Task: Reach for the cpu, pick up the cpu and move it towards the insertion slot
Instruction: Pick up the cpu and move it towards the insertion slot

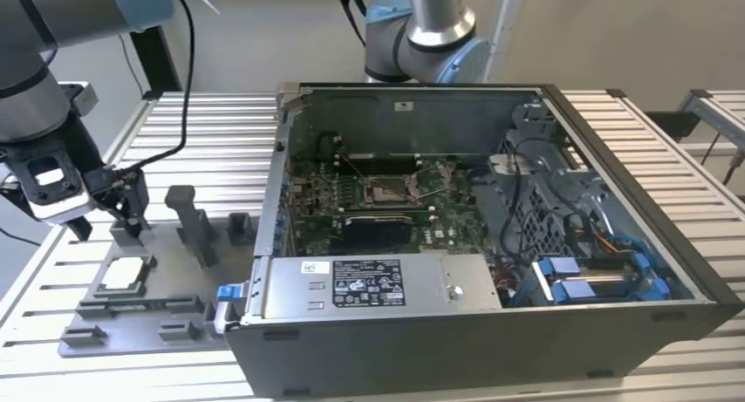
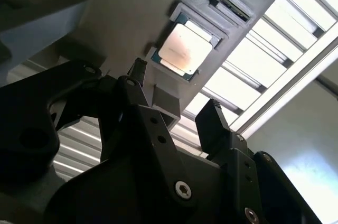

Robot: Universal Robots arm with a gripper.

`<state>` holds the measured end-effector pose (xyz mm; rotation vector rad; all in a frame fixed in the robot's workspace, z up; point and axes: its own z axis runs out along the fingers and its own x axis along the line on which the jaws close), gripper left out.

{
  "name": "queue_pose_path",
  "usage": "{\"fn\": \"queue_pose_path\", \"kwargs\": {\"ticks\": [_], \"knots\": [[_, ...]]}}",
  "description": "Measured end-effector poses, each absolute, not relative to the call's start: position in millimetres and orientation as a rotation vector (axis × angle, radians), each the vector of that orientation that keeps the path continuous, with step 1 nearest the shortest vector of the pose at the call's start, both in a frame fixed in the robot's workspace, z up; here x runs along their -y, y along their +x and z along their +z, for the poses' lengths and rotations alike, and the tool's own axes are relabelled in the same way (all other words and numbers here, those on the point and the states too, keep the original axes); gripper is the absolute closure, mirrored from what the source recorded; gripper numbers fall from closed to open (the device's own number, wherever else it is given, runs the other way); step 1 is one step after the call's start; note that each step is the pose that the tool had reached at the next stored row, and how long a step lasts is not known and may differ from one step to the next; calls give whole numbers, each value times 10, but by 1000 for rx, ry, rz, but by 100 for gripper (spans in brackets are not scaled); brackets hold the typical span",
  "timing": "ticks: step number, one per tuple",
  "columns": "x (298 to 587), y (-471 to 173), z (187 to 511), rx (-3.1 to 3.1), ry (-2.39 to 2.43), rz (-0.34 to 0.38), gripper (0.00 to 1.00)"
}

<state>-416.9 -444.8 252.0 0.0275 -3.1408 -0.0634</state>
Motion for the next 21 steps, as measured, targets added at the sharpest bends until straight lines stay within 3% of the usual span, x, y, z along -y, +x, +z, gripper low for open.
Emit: {"fn": "queue_pose_path", "kwargs": {"ticks": [21], "knots": [[4556, -4207, 2255, 3150, 27, -64, 0]]}}
